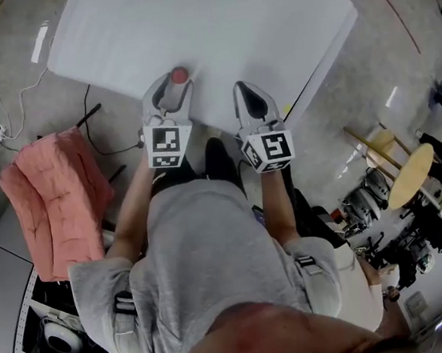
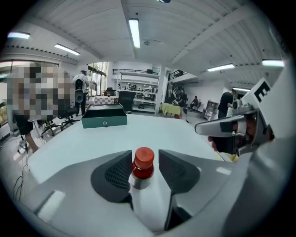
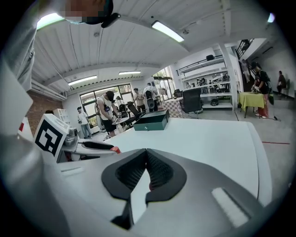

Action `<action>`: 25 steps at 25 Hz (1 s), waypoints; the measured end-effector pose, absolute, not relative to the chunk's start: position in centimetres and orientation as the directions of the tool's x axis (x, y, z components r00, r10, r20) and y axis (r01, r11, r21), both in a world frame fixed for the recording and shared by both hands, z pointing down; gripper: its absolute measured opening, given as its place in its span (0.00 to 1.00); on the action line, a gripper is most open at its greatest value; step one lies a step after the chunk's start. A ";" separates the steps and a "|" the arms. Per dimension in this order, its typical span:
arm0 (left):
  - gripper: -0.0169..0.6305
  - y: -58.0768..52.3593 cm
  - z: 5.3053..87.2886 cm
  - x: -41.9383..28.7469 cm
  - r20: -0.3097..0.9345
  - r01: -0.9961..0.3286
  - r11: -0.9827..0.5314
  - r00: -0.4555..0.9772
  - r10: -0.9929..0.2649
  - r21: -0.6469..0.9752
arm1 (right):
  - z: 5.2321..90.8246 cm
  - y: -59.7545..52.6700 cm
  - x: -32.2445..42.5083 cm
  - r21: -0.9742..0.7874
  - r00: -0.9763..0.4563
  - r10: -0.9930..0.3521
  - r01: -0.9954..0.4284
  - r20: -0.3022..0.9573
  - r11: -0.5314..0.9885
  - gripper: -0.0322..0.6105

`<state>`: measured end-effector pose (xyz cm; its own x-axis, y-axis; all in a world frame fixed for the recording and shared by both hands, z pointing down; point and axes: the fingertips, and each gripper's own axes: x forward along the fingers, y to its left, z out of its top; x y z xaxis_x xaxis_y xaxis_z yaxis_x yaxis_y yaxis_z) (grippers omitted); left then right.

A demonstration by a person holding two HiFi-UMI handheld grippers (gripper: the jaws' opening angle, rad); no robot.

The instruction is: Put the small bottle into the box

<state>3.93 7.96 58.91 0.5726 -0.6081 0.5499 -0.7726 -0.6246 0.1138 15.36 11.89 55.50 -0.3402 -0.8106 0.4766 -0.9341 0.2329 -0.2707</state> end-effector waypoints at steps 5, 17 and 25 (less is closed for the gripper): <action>0.24 7.6 59.1 3.9 0.552 -0.778 -0.620 0.561 -0.617 0.097 | 55.3 11.4 15.8 -0.275 -0.337 -0.814 -0.934 0.474 0.227 0.05; 0.24 7.5 58.8 3.8 0.535 -0.775 -0.625 0.570 -0.624 0.097 | 54.8 10.8 15.8 -0.269 -0.344 -0.816 -0.933 0.465 0.240 0.05; 0.24 6.5 55.2 3.3 0.475 -0.782 -0.619 0.573 -0.668 0.073 | 52.8 10.1 15.1 -0.252 -0.352 -0.829 -0.931 0.434 0.263 0.05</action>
